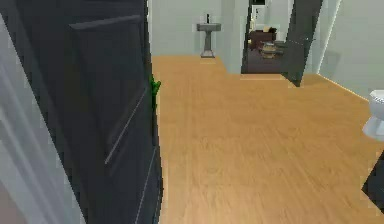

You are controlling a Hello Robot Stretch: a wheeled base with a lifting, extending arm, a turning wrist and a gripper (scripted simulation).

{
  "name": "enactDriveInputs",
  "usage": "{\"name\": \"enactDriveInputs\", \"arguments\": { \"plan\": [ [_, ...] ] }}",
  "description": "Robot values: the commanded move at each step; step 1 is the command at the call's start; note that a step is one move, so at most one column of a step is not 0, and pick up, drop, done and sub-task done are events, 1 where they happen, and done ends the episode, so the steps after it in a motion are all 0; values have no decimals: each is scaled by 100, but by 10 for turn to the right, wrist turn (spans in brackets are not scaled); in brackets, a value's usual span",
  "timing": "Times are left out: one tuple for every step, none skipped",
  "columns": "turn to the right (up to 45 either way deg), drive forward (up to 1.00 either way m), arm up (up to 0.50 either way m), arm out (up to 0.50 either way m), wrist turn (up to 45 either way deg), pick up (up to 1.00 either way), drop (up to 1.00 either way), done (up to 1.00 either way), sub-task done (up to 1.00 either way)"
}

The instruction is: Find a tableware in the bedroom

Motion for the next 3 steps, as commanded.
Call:
{"name": "enactDriveInputs", "arguments": {
  "plan": [
    [330,0,0,0,0,0,0,0,0],
    [0,100,0,0,0,0,0,0,0],
    [60,0,0,0,0,0,0,0,0]
  ]
}}
